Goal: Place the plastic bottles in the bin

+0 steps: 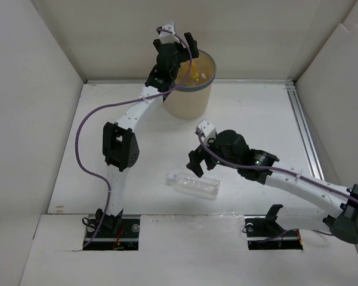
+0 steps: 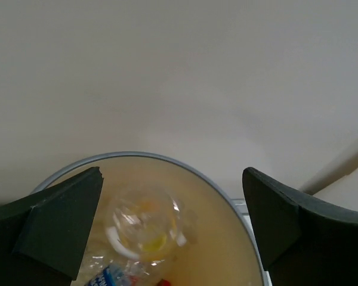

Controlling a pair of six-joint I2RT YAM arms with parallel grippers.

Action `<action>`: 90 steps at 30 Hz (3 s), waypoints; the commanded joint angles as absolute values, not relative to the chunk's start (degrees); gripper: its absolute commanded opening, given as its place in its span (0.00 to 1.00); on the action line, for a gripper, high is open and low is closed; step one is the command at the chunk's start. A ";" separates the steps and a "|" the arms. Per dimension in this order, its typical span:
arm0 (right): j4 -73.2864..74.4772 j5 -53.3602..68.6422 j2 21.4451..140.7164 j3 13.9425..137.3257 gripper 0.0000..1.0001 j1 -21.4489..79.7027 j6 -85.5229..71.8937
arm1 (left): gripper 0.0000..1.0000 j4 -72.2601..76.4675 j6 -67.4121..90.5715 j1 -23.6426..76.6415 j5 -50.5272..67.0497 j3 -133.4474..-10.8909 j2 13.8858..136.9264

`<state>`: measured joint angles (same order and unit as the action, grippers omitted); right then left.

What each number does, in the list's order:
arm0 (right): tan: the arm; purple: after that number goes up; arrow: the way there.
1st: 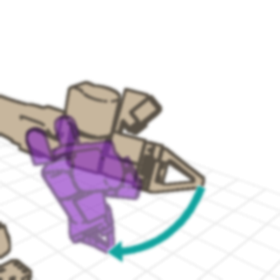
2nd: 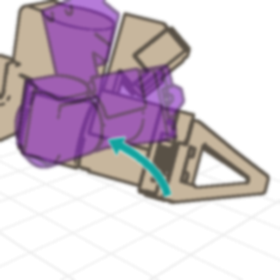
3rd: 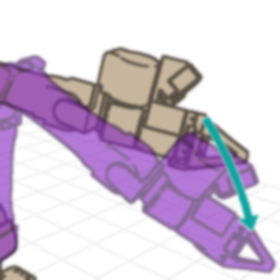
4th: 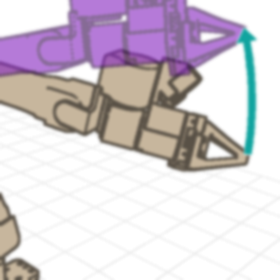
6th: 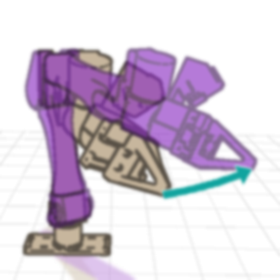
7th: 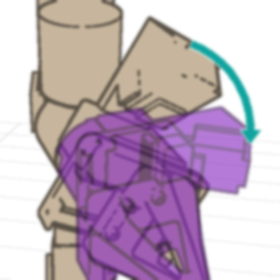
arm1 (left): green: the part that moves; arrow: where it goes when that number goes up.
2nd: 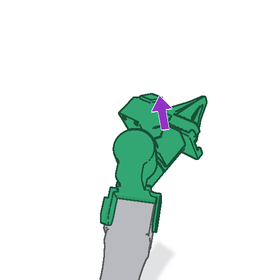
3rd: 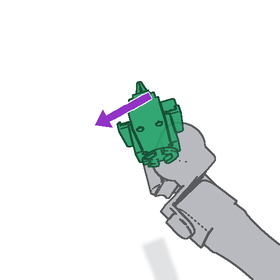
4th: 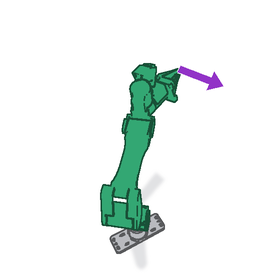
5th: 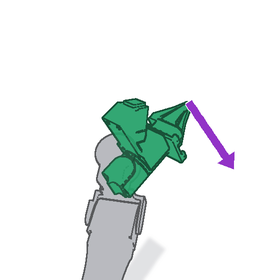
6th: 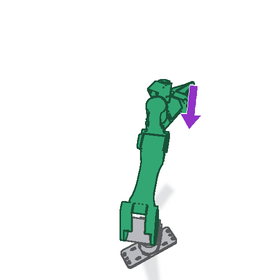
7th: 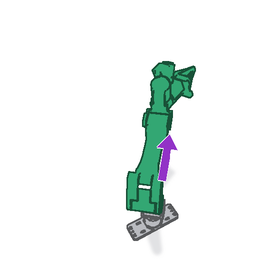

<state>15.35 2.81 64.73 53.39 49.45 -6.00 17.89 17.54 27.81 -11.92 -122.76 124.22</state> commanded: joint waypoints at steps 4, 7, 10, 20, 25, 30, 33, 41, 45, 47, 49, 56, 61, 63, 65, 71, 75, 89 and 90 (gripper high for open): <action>24.25 -6.68 71.27 57.22 1.00 57.03 -2.99 | 1.00 10.65 15.56 27.69 -13.71 -131.13 120.77; 22.68 -4.14 75.84 55.90 1.00 58.70 -1.41 | 1.00 5.65 16.17 27.69 -15.90 -128.16 114.82; 17.59 0.43 79.35 53.71 1.00 59.32 -0.01 | 1.00 5.62 18.10 27.69 -15.91 -117.02 105.08; 11.25 3.87 98.14 58.79 1.00 59.33 2.55 | 1.00 7.64 25.65 27.69 -12.22 -79.83 77.71; 12.30 1.60 102.48 62.67 0.31 59.33 1.05 | 1.00 7.39 29.00 27.69 -14.40 -67.62 66.02; 11.78 -3.87 99.85 67.22 0.00 56.96 -4.12 | 1.00 9.83 32.70 27.69 -10.12 -56.45 56.70; 11.17 -2.21 97.13 71.61 0.00 51.53 -7.28 | 1.00 14.84 32.70 27.69 -3.71 -49.06 53.88; 2.55 24.32 92.55 80.75 0.00 34.64 -15.02 | 1.00 31.72 31.64 29.00 5.62 -32.79 45.45; -4.11 36.01 91.15 83.58 0.00 30.42 -19.76 | 1.00 34.00 30.24 29.00 9.48 -32.17 45.43; -10.51 42.06 90.26 83.58 0.00 29.27 -24.31 | 1.00 35.85 29.71 29.00 12.21 -32.17 46.22; -14.48 45.07 89.65 83.58 0.00 29.27 -27.41 | 1.00 40.05 29.18 29.00 15.71 -31.12 47.01; -35.84 52.03 89.12 79.72 0.00 29.27 -42.70 | 1.00 53.15 31.72 29.00 25.90 -31.73 52.37; -41.74 52.56 89.65 79.01 0.00 30.75 -46.58 | 1.00 60.63 36.20 29.00 31.46 -33.13 58.44; -43.15 52.56 90.26 79.01 0.00 31.46 -47.10 | 1.00 66.16 39.10 29.00 33.47 -32.61 61.16; -45.25 52.56 90.79 79.01 0.00 32.78 -48.25 | 1.00 69.15 40.86 29.62 34.18 -32.61 62.75; -46.41 51.33 93.25 80.06 0.00 34.80 -48.78 | 1.00 87.09 51.58 29.62 37.35 -33.13 71.01; -47.11 51.33 93.78 80.07 0.00 35.42 -49.39 | 1.00 90.62 53.70 30.15 37.97 -35.41 74.09; -54.21 55.02 91.32 77.43 0.78 31.21 -55.53 | 0.00 82.55 46.59 29.53 37.71 -39.81 73.57; -54.23 55.02 89.58 75.34 1.00 29.90 -55.55 | 0.00 80.35 45.36 29.53 37.18 -40.77 73.56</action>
<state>-44.93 51.94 93.82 77.41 32.53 -51.83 73.28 47.79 30.26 38.94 -36.38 74.85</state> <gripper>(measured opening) 0.931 0.284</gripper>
